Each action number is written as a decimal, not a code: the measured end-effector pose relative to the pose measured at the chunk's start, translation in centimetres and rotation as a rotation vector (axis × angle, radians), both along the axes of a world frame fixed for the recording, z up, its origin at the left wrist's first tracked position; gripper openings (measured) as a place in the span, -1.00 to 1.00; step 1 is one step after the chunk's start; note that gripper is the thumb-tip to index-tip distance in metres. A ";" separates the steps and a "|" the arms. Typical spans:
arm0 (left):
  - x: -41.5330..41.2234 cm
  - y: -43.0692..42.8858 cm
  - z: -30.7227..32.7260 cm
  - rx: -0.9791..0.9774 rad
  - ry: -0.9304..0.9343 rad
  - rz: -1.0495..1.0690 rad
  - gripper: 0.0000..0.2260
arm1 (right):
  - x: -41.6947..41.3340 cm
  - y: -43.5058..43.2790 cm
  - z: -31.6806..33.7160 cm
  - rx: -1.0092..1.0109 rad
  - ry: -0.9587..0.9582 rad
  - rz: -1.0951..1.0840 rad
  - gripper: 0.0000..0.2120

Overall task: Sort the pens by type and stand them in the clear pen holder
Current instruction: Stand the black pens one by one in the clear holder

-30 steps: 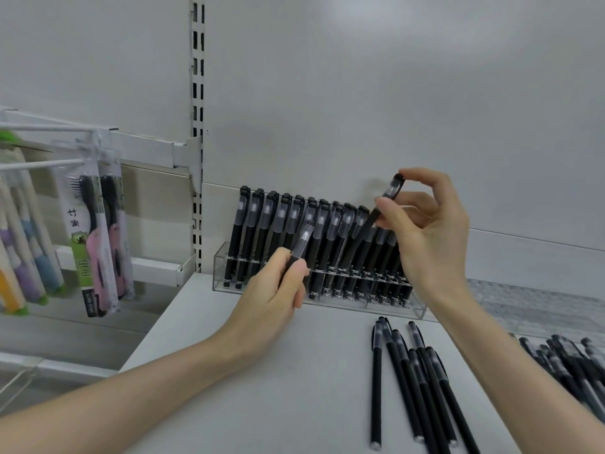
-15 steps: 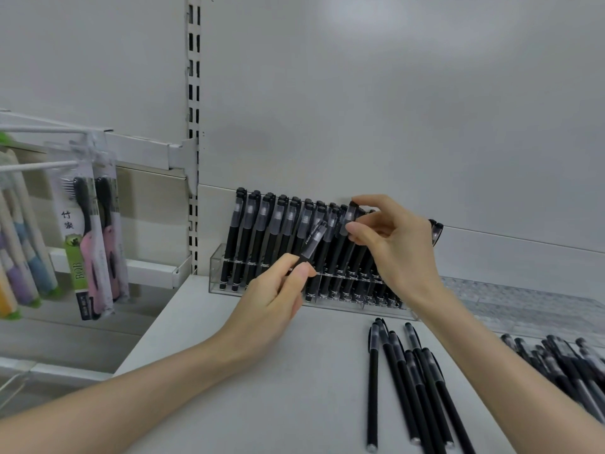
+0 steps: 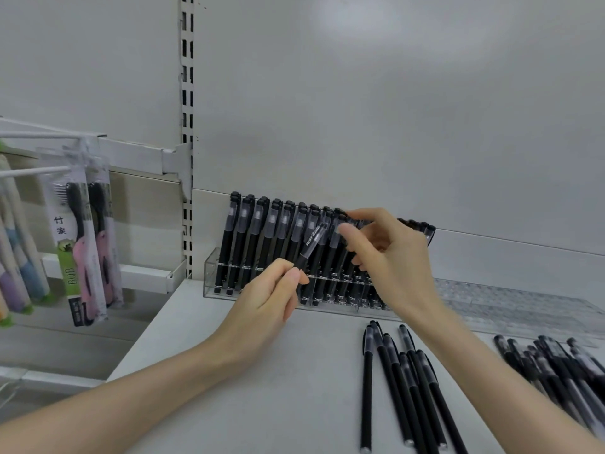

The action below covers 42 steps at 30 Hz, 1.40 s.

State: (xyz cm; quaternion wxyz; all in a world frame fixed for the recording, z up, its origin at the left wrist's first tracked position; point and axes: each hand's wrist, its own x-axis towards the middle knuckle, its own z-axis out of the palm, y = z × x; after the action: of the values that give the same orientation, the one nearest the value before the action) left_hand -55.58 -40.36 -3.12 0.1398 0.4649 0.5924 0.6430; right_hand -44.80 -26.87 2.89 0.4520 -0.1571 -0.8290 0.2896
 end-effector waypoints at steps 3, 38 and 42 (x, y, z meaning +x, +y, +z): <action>0.3 0.1 -0.2 0.008 0.044 -0.049 -0.79 | 0.4 -1.5 -0.4 -0.220 -0.003 0.203 -0.80; -1.1 0.7 -2.4 -0.312 1.170 0.428 -0.56 | 0.3 1.7 -0.3 -0.012 0.067 0.060 -0.61; -1.0 0.7 -2.3 -0.335 1.161 0.416 -0.56 | 0.5 2.0 0.3 -0.008 0.013 0.088 -0.66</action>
State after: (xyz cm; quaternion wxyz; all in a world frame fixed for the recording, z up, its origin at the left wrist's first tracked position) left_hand -56.55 -39.71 -5.42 -0.2609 0.5847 0.7420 0.1986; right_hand -44.34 -24.86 3.23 0.4435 -0.1203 -0.8311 0.3134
